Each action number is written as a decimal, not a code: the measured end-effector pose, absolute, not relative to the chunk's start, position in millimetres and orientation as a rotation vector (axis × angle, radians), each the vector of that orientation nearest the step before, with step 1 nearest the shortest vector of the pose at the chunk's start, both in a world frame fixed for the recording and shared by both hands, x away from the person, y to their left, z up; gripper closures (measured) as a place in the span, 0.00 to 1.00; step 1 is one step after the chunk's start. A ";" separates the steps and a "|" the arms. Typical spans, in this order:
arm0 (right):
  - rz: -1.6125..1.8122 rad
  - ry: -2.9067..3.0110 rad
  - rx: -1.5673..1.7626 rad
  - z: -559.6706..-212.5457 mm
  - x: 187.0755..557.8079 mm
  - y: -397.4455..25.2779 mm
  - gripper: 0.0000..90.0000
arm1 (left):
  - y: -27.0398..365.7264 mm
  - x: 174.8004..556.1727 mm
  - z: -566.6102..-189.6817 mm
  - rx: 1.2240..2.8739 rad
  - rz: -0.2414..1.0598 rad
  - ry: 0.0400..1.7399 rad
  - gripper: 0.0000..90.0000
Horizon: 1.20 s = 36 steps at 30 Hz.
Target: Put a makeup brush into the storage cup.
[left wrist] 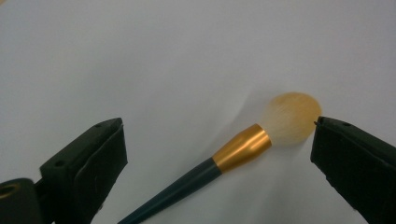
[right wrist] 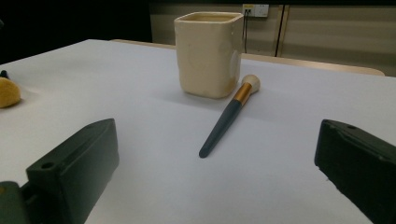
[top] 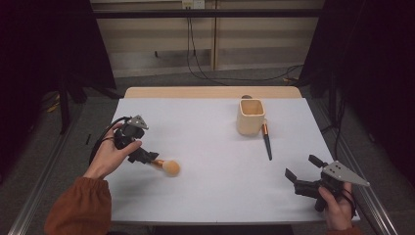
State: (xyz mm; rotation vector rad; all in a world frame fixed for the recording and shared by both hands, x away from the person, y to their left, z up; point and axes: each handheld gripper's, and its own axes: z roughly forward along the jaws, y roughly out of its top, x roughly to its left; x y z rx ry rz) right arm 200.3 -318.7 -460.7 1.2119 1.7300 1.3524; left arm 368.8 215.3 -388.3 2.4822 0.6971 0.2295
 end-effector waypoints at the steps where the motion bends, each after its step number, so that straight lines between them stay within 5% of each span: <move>1: 1.352 1.730 1.210 -460.9 200.4 -318.8 0.00 | 215.3 368.8 -388.3 2.482 0.230 0.697 0.04; 36: 1.338 1.752 1.195 -461.8 200.7 -315.9 0.00 | 209.6 388.0 -435.8 2.818 0.034 0.429 0.13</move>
